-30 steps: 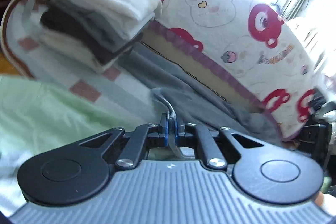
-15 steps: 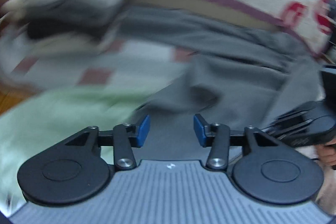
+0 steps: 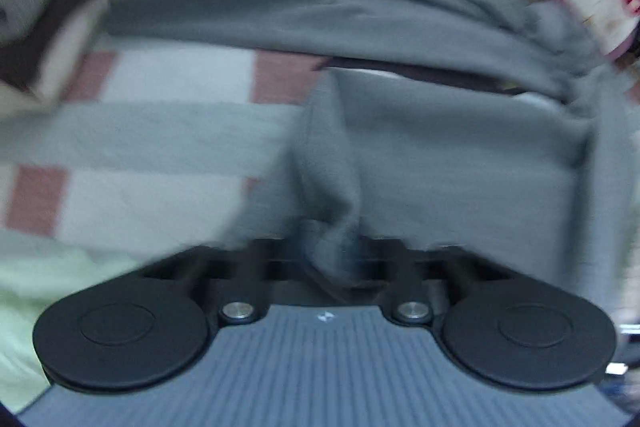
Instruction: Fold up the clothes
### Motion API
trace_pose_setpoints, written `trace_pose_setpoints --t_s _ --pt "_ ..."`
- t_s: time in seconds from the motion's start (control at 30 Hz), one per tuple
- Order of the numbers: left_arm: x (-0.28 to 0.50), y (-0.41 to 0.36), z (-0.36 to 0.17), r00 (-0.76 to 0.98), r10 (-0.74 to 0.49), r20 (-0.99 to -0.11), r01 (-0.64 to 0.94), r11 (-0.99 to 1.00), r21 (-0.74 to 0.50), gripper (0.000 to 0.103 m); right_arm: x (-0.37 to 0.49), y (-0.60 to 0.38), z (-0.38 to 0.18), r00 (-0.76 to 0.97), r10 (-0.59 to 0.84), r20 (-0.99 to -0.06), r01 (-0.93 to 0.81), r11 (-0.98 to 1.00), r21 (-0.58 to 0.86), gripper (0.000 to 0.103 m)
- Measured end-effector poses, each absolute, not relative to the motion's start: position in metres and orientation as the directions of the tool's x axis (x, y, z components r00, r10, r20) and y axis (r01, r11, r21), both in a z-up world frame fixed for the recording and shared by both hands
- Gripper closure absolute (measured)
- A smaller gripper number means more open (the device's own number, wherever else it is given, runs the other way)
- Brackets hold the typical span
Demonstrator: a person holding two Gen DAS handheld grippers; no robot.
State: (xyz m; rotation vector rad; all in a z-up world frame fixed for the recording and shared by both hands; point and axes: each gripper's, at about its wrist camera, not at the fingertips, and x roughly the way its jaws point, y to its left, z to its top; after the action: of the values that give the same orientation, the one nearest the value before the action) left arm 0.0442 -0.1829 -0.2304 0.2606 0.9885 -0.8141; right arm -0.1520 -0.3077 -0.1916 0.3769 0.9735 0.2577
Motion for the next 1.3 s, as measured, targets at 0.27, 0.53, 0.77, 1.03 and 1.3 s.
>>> trace_pose_setpoints --t_s 0.27,0.53,0.77,1.03,1.3 --pt "0.041 -0.122 -0.124 0.700 -0.460 -0.546 0.561 0.828 0.021 0.094 -0.165 -0.329 -0.169 0.599 0.466 -0.652 -0.017 0.821 0.571 0.097" --pt "0.083 -0.069 -0.177 0.676 -0.304 -0.671 0.340 0.937 -0.082 0.094 -0.168 -0.318 -0.195 0.563 0.436 -0.702 -0.016 0.855 0.519 0.097" --pt "0.069 -0.086 -0.208 0.671 -0.226 -0.706 0.328 0.945 0.009 0.065 -0.155 -0.325 -0.206 0.530 0.404 -0.746 0.084 0.850 0.520 0.084" --pt "0.038 -0.093 -0.174 0.582 -0.448 -0.678 0.498 0.856 -0.139 0.061 -0.166 -0.393 -0.180 0.679 0.363 -0.638 0.219 0.730 0.648 0.060" --pt "0.028 -0.118 -0.158 0.483 -0.541 -0.688 0.612 0.771 -0.176 0.060 -0.209 -0.495 -0.116 0.848 0.128 -0.515 0.333 0.626 0.705 0.059"
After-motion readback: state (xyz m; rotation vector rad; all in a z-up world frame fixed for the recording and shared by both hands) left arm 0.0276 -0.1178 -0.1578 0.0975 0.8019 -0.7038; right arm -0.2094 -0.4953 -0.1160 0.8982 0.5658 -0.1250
